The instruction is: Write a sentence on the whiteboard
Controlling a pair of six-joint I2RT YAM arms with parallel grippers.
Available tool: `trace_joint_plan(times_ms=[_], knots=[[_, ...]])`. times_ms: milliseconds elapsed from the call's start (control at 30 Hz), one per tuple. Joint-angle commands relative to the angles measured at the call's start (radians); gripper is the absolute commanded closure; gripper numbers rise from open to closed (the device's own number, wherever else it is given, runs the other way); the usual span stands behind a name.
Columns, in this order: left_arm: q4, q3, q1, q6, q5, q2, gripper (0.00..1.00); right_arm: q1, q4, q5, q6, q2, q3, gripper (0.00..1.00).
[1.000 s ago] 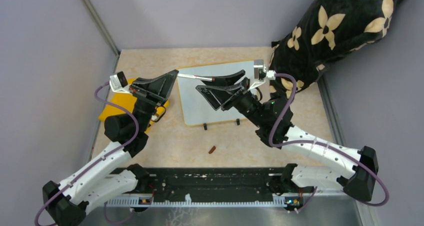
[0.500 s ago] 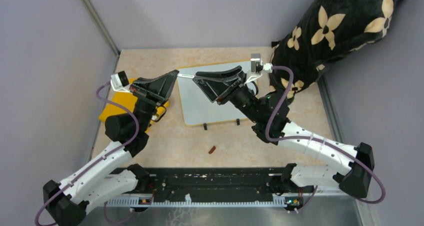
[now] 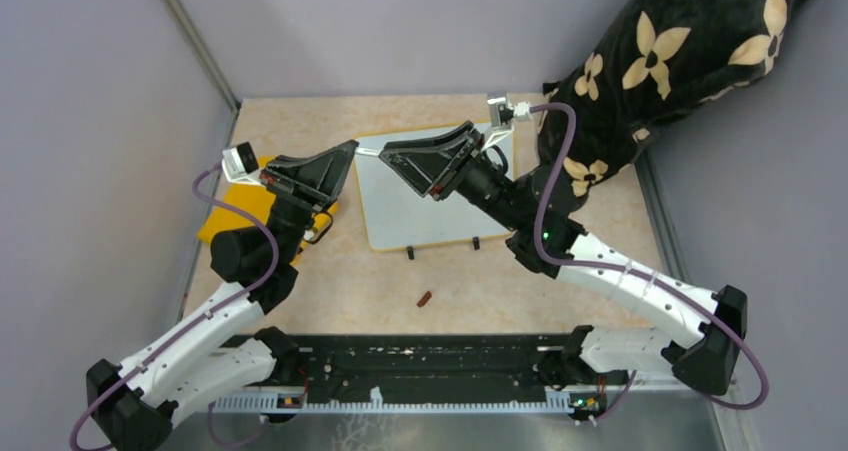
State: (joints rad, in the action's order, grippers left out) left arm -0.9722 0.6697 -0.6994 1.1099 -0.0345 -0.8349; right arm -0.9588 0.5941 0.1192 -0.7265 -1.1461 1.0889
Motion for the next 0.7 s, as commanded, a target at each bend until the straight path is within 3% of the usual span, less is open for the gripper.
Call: trace_joint_plan(times_ms=[0,267,667], knots=[[-0.015,0.01,0.002,-0.012,-0.009,0.01,1.0,0.01,-0.025,0.05,-0.016,-0.008,0.067,0.66],[-0.003,0.015,0.003,-0.013,-0.004,0.01,1.0,0.012,-0.005,0.036,-0.024,-0.003,0.055,0.76],[0.001,0.008,0.003,-0.011,-0.002,0.009,1.0,0.019,0.003,0.022,-0.027,-0.001,0.049,0.72]])
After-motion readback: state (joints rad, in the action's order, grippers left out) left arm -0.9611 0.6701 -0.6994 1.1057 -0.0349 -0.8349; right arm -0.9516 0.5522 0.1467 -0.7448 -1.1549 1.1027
